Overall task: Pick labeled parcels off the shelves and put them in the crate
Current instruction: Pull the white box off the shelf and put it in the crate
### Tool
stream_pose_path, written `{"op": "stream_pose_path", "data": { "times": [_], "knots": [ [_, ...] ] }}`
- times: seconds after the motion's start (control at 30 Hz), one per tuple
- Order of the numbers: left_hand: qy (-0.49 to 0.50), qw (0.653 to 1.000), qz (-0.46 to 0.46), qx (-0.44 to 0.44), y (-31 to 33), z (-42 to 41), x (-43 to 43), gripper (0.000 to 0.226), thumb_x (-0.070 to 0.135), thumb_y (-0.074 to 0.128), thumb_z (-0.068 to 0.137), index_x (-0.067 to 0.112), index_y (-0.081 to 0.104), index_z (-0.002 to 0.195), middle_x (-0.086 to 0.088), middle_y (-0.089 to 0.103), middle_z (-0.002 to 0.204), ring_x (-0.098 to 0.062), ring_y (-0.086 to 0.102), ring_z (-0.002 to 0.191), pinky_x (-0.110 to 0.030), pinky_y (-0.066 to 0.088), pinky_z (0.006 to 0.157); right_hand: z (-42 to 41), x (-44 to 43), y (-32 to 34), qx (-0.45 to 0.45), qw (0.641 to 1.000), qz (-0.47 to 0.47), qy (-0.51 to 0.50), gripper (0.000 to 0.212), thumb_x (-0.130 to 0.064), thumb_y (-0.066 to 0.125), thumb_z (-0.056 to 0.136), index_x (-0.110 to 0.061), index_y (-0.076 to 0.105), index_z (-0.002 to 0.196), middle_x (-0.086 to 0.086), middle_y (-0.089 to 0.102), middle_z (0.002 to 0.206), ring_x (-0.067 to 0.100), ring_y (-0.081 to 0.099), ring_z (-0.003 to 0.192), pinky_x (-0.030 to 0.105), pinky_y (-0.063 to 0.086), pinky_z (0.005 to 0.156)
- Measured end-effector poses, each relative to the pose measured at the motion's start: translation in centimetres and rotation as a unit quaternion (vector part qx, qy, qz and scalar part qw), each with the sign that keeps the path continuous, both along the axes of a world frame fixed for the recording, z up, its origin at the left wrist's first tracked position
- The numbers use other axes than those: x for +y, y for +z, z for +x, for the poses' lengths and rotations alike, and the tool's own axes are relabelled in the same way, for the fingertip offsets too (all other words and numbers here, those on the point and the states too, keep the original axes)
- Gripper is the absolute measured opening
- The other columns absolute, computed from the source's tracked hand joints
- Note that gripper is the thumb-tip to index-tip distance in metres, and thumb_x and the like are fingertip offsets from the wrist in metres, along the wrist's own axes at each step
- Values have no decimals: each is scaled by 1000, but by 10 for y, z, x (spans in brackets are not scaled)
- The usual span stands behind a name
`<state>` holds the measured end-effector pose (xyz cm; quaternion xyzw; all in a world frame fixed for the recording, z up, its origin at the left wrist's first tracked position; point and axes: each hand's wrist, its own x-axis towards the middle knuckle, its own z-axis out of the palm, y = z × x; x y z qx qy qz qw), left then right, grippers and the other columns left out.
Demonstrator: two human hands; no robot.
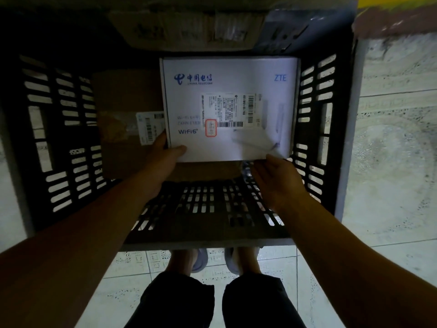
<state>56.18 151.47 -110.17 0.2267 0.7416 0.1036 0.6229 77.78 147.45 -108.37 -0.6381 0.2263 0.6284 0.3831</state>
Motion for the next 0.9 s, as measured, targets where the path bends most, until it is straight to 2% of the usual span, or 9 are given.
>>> {"op": "stream_pose_path", "data": {
  "times": [0.13,0.23,0.3,0.4,0.5,0.6,0.7,0.77,0.9],
  "knots": [
    [7,999,-14,35,32,-3,3,63,16,53,96,25,26,152,-3,37,152,-22,41,132,-30,36,101,-5,-5,36,5,997,-18,75,21,-14,44,100,-13,60,113,9,64,118,20,60,110,31,47,94],
    [-7,1000,15,22,74,-4,1,51,14,50,97,24,37,146,6,41,144,-17,40,130,-26,33,101,-13,-8,70,5,991,-5,136,16,-18,49,97,-15,64,102,2,71,103,17,63,102,33,45,95],
    [-22,999,29,-12,104,-5,-7,36,11,50,98,33,55,125,10,48,129,-15,42,127,-25,32,103,-18,-9,92,2,988,-3,154,14,-18,50,97,-17,64,99,2,72,100,17,64,100,35,45,97],
    [-10,999,26,-47,156,-14,-9,32,15,53,97,44,63,88,19,58,106,-15,54,115,-35,40,104,-28,-7,135,0,982,13,190,15,-17,51,97,-16,65,102,0,74,95,17,66,97,34,49,90],
    [31,996,24,-80,205,-24,-11,19,19,52,97,35,63,96,9,60,112,-10,57,106,-26,44,91,-36,-2,174,6,981,5,195,23,-17,56,93,-13,65,114,5,75,102,19,68,98,32,52,82],
    [81,991,35,-98,249,-30,-13,15,18,50,98,27,60,104,-1,59,123,-15,57,115,-30,44,97,-45,9,212,13,980,6,197,31,-18,55,96,-8,59,125,5,71,106,21,66,102,35,50,93],
    [162,979,56,-109,284,-39,-24,24,18,50,98,19,61,120,-2,62,124,-16,60,114,-28,47,93,-54,18,246,19,969,29,244,37,-19,48,100,-7,53,134,7,62,129,25,59,119,38,43,106],
    [212,967,71,-123,309,-43,-39,27,18,50,98,19,60,123,-1,64,122,-14,62,110,-26,47,89,-56,21,267,1,961,51,272,38,-18,50,99,-8,53,135,13,63,129,26,62,114,37,48,101],
    [305,937,101,-140,361,-48,-69,18,17,49,99,24,63,109,1,67,116,-12,63,105,-26,47,91,-64,21,315,-18,940,74,332,44,-15,57,96,-9,48,138,14,68,118,26,66,105,32,57,79]
  ]
}}
